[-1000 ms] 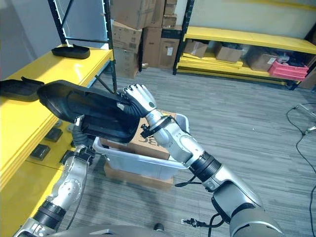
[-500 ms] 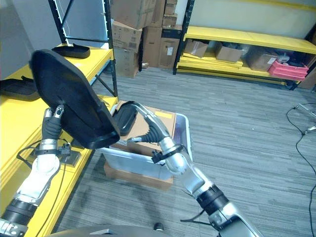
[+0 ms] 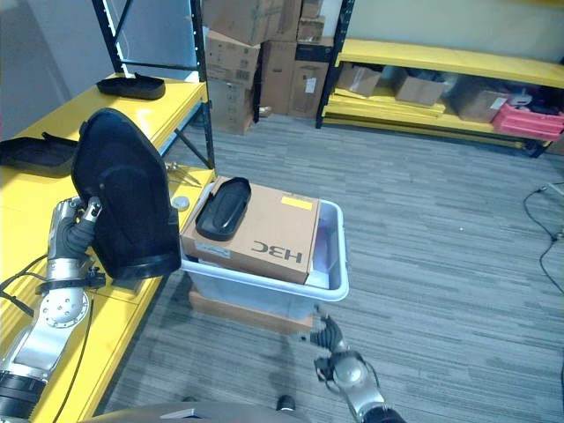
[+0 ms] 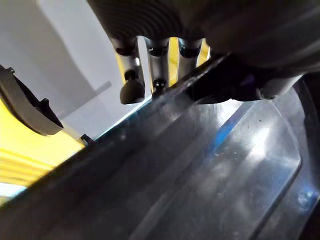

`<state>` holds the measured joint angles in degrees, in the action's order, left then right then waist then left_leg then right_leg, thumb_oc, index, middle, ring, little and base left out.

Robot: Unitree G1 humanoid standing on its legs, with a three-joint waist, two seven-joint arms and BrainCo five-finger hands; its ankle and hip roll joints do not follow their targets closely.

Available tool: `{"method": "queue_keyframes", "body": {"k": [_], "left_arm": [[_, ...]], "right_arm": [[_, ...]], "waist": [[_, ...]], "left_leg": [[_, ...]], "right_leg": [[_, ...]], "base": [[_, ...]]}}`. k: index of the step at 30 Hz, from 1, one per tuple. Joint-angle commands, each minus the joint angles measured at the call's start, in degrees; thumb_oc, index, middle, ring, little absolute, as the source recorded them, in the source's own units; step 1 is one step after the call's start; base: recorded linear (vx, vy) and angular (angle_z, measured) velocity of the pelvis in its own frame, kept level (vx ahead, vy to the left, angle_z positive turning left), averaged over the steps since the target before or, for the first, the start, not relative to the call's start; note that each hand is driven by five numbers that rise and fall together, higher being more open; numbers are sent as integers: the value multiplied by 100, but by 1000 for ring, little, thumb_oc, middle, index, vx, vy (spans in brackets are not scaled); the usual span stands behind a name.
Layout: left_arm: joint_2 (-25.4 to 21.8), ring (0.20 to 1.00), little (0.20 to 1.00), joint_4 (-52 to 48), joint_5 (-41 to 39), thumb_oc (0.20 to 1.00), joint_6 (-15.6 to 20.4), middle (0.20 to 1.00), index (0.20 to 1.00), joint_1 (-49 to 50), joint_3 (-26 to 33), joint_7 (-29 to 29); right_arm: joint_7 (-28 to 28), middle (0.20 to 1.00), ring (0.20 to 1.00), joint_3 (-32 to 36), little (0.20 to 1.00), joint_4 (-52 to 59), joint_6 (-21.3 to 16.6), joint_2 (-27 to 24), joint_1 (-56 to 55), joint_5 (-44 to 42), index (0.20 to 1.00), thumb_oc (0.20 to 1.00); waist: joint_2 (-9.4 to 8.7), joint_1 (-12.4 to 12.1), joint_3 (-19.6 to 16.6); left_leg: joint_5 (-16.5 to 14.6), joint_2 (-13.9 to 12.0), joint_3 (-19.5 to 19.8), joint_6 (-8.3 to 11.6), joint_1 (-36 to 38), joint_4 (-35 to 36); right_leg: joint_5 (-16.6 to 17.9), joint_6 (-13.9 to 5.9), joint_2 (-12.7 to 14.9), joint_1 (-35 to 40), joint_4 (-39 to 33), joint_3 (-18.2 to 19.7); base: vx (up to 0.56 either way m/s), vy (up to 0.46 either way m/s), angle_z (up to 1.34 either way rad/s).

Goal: Move parts from the plastic box to the shelf.

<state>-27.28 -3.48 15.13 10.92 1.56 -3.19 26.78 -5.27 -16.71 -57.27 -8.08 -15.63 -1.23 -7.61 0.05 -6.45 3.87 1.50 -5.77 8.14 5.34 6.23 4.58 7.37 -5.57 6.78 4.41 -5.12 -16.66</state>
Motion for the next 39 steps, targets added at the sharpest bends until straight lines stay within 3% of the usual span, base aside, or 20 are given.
{"method": "queue_keyframes", "body": {"k": [1,6,7,10,13,15,16,18,22,25,26,28,30,31,32,33,34,35,38,39], "left_arm": [[-265,200,200,-543,-579,200,603,200,200,-380,435,-72],[-179,200,200,-893,-870,200,765,200,200,-381,463,-267],[-125,200,200,-974,-974,200,777,200,200,-449,366,-377],[-105,200,200,-1088,-947,200,776,200,200,-392,304,-428],[-116,200,200,-1256,-984,200,749,200,200,-281,344,-517],[-51,200,200,-1385,-1191,200,786,200,200,-191,348,-631],[-52,200,200,-1388,-1195,200,784,200,200,-190,351,-634],[-61,200,200,-1413,-1241,200,780,200,200,-161,315,-703],[-68,200,200,-1535,-1383,200,798,200,200,87,423,-760],[-86,200,200,-1643,-1438,200,746,200,200,-55,354,-853],[-93,200,200,-1648,-1516,200,755,200,200,-125,304,-845],[-134,200,200,-1652,-1672,200,738,200,200,-340,121,-918],[-281,200,200,-1640,-1619,200,716,200,200,-653,-150,-970],[-282,200,200,-1631,-1618,200,720,200,200,-665,-157,-967],[-385,200,200,-1642,-1626,200,810,200,200,-813,-316,-1027],[-444,200,200,-1686,-1694,200,874,200,200,-884,-370,-1075],[-448,200,200,-1683,-1696,200,875,200,200,-888,-371,-1076],[-416,200,200,-1681,-1795,200,949,200,200,-1010,-454,-1037],[-324,200,200,-1728,-1927,200,1025,200,200,-1017,-500,-1053],[-289,200,200,-1819,-1927,200,1038,200,200,-899,-423,-1026]], "right_arm": [[198,1000,1000,-297,1000,-237,-17,95,494,-21,1000,1000],[-23,1000,1000,124,1000,-1286,132,255,576,131,1000,1000],[-41,1000,1000,194,1000,-1497,206,233,517,341,1000,1000],[-47,1000,1000,191,1000,-1651,265,225,412,534,1000,1000],[-28,1000,1000,256,1000,-1729,328,231,312,630,1000,1000],[88,1000,1000,357,1000,-1640,339,271,283,401,1000,1000],[92,1000,1000,354,1000,-1633,343,268,282,393,1000,1000],[111,1000,1000,415,1000,-1582,320,274,321,268,1000,1000],[128,1000,1000,349,1000,-1621,376,332,342,379,1000,1000],[104,1000,1000,518,1000,-1624,401,304,341,360,1000,1000],[107,1000,1000,552,1000,-1571,420,276,367,326,1000,1000],[80,1000,1000,622,1000,-1401,418,191,432,206,1000,1000],[23,1000,1000,701,1000,-1260,346,198,502,-27,1000,1000],[23,1000,1000,708,1000,-1261,347,198,506,-27,1000,1000],[23,1000,1000,565,1000,-1218,317,220,622,-3,1000,1000],[-8,1000,1000,445,1000,-1182,320,249,751,63,1000,1000],[-9,1000,1000,447,1000,-1183,320,253,755,63,1000,1000],[-33,1000,1000,327,1000,-1131,309,284,818,107,1000,1000],[-68,1000,1000,275,1000,-1160,312,300,843,97,1000,1000],[-71,1000,1000,236,1000,-1212,319,332,870,142,1000,1000]], "waist": [[-244,-231,77],[-229,-685,224],[-191,-886,273],[-164,-937,244],[-170,-1000,279],[-184,-958,323],[-192,-959,315],[-173,-901,309],[-195,-1010,118],[-254,-997,1],[-251,-878,13],[-169,-599,158],[-61,-344,300],[-71,-374,293],[-10,-314,381],[-32,-394,458],[-21,-393,457],[-100,-289,510],[-167,-269,524],[-196,-304,499]], "left_leg": [[-766,61,212,-24,160,-247],[-802,140,628,76,-234,-662],[-697,225,859,174,-571,-811],[-744,199,938,270,-725,-879],[-594,264,628,259,-1027,-1007],[-274,199,-419,139,-1377,-981],[-264,207,-427,133,-1389,-979],[-88,77,-1088,41,-1532,-892],[-116,118,-1175,-40,-1292,-534],[-247,454,-1133,-298,-1043,-347],[-307,636,-1066,-434,-857,-240],[-318,818,-861,-656,-576,-45],[-346,773,-647,-724,-470,18],[-348,778,-673,-725,-482,17],[-362,577,-540,-574,-513,42],[-255,433,-601,-430,-629,42],[-258,412,-596,-421,-628,42],[-278,324,-425,-314,-587,42],[-315,265,-299,-251,-547,42],[-310,227,-281,-221,-530,42]], "right_leg": [[-679,-302,376,372,44,-378],[-819,-235,391,531,89,-852],[-888,-188,452,646,144,-1415],[-1076,-166,360,862,133,-1780],[-1140,-137,366,1012,106,-2255],[-1116,-164,408,1044,45,-2666],[-1112,-165,417,1030,45,-2665],[-1079,-202,442,1004,82,-2847],[-1058,-312,570,1120,191,-3003],[-869,-578,1150,1138,1000,-3118],[-508,-743,1507,1031,1547,-3039],[-91,-823,1922,692,2584,-2548],[-118,-791,1888,93,3350,-1698],[-129,-790,1903,49,3380,-1660],[-616,-601,1549,-338,2884,-1112],[-644,-535,1398,-401,1860,-1220],[-621,-525,1363,-374,1806,-1237],[-601,-564,982,-522,1032,-740],[-551,-552,709,-565,700,-190],[-517,-511,671,-484,584,-198]], "base": [[24,-35,28],[-5,-41,42],[-55,-32,100],[67,-80,136],[17,12,166],[-36,78,167],[-51,86,171],[-15,82,88],[162,177,20],[251,268,8],[345,378,41],[235,274,56],[99,89,73],[50,-101,52],[-21,-299,31],[-18,-305,-7],[50,-398,-30],[85,-218,-16],[148,-258,46],[162,-307,59]]}}
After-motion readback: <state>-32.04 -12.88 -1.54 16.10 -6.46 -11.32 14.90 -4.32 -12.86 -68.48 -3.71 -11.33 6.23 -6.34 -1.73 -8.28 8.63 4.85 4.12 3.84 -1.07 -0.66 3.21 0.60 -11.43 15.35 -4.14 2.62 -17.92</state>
